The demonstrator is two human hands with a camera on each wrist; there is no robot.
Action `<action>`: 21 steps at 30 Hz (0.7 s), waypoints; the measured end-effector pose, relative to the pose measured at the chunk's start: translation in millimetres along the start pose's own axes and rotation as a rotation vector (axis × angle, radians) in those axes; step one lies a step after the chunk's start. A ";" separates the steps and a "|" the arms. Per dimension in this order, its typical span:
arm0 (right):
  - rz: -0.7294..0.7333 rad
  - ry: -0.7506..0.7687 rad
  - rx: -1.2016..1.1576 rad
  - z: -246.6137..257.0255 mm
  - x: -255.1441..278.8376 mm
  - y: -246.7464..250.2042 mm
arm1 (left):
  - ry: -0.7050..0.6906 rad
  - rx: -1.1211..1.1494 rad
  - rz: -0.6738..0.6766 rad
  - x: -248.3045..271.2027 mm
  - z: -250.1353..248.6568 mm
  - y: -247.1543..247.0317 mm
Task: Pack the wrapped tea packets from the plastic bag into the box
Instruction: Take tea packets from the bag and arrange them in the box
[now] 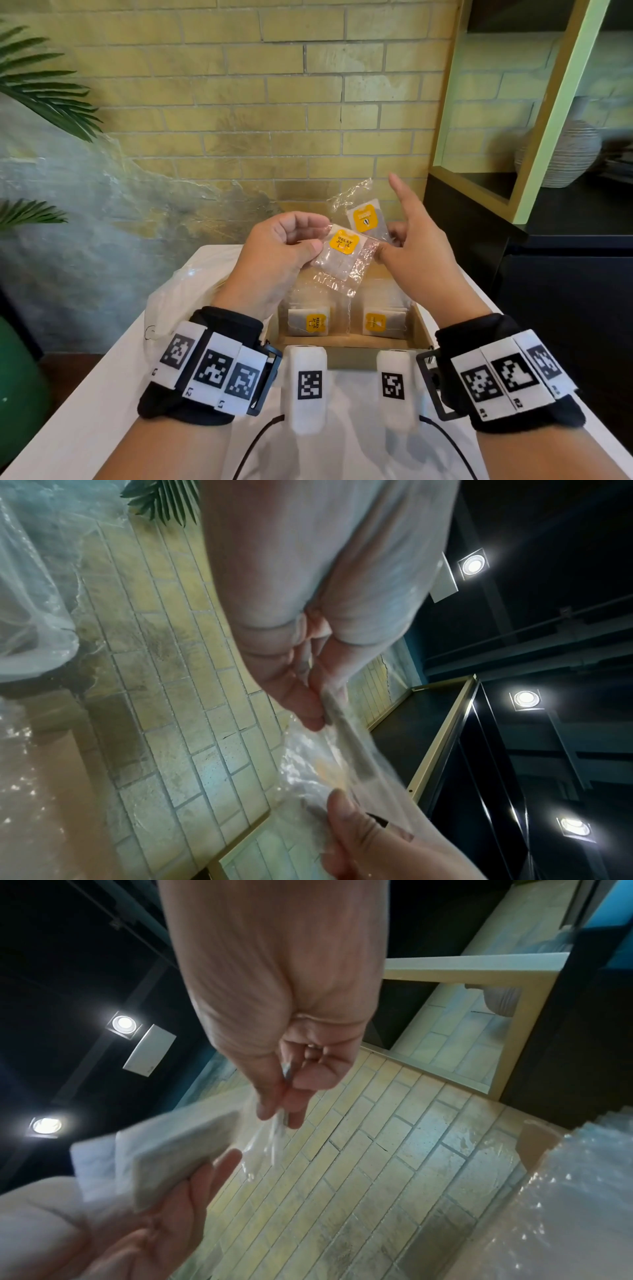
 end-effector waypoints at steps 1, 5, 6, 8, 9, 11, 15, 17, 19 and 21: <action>0.003 -0.006 -0.021 -0.2 0.1 1.0 | -0.001 -0.026 0.020 0.6 0.1 0.5; 0.025 -0.008 -0.108 0.3 -1.5 2.2 | 0.005 -0.073 0.062 1.2 -0.3 0.8; 0.039 -0.019 -0.124 0.3 -1.6 1.9 | 0.004 -0.069 0.050 0.8 -0.3 0.8; 0.079 -0.045 -0.159 -0.5 -1.1 1.0 | -0.006 -0.044 0.008 0.1 -0.6 1.0; 0.091 -0.049 -0.160 0.3 -0.3 0.6 | -0.013 -0.030 -0.018 0.1 -1.0 1.3; 0.105 -0.055 -0.157 1.4 0.8 0.3 | -0.028 0.007 -0.078 -0.7 -1.5 2.1; 0.187 -0.096 -0.271 5.7 4.1 -1.8 | -0.047 0.058 -0.131 -2.2 -1.6 2.3; 0.193 -0.051 -0.250 7.4 6.1 -3.9 | -0.053 0.043 -0.113 -1.7 -0.5 0.7; 0.167 -0.033 -0.225 7.3 6.4 -6.8 | -0.041 0.009 -0.079 -0.6 1.3 -0.3; 0.115 -0.037 -0.174 4.3 2.4 -7.3 | -0.015 -0.069 -0.045 -1.7 4.6 2.5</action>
Point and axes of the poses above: each hand's wrist, its own x-axis away from the middle knuckle, its own y-axis out of the back of the hand, z = x × y, the point moved 2 cm from there along -x, towards the middle knuckle, and after that the axes turned 15 degrees about -y, right-handed, at the moved point
